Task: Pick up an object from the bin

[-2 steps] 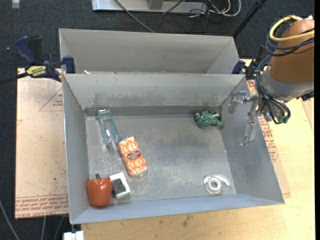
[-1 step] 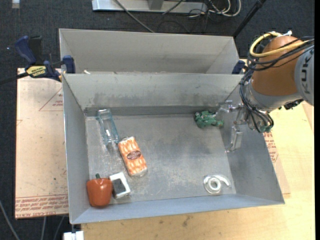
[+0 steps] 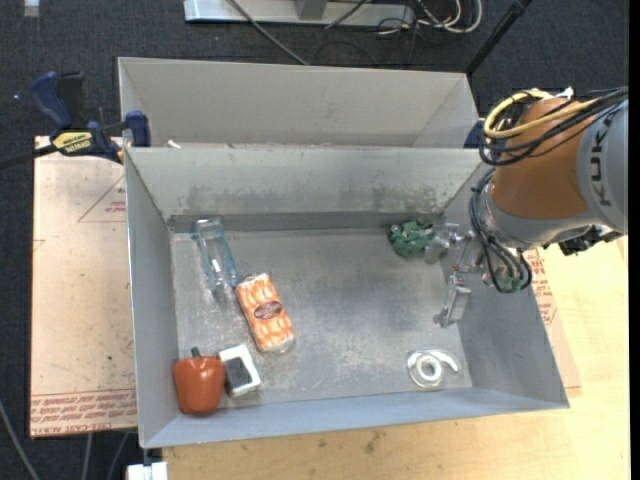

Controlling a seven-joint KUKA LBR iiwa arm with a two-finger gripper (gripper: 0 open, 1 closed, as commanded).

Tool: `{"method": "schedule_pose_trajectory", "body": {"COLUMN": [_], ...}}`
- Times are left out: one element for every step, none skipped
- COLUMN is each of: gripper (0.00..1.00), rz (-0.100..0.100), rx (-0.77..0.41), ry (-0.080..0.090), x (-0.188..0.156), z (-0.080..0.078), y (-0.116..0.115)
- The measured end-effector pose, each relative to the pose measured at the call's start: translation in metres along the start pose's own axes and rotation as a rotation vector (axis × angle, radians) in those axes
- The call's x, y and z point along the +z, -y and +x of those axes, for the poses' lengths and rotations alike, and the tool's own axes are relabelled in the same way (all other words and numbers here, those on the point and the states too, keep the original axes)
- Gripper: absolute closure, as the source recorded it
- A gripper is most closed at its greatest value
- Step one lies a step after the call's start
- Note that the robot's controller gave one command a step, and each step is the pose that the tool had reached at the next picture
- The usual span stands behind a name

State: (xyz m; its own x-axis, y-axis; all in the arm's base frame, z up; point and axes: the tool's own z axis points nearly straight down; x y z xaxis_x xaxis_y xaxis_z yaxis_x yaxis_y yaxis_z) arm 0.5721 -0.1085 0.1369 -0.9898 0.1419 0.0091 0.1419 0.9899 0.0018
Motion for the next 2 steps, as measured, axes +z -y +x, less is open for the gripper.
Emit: {"method": "schedule_pose_trajectory", "body": {"gripper": [0.0, 0.0], "rz": [0.0, 0.003], "rx": [0.043, -0.091], "ry": [0.004, 0.009], "x": [-0.009, -0.034], "z": [0.004, -0.046], "y": [-0.003, -0.016]}}
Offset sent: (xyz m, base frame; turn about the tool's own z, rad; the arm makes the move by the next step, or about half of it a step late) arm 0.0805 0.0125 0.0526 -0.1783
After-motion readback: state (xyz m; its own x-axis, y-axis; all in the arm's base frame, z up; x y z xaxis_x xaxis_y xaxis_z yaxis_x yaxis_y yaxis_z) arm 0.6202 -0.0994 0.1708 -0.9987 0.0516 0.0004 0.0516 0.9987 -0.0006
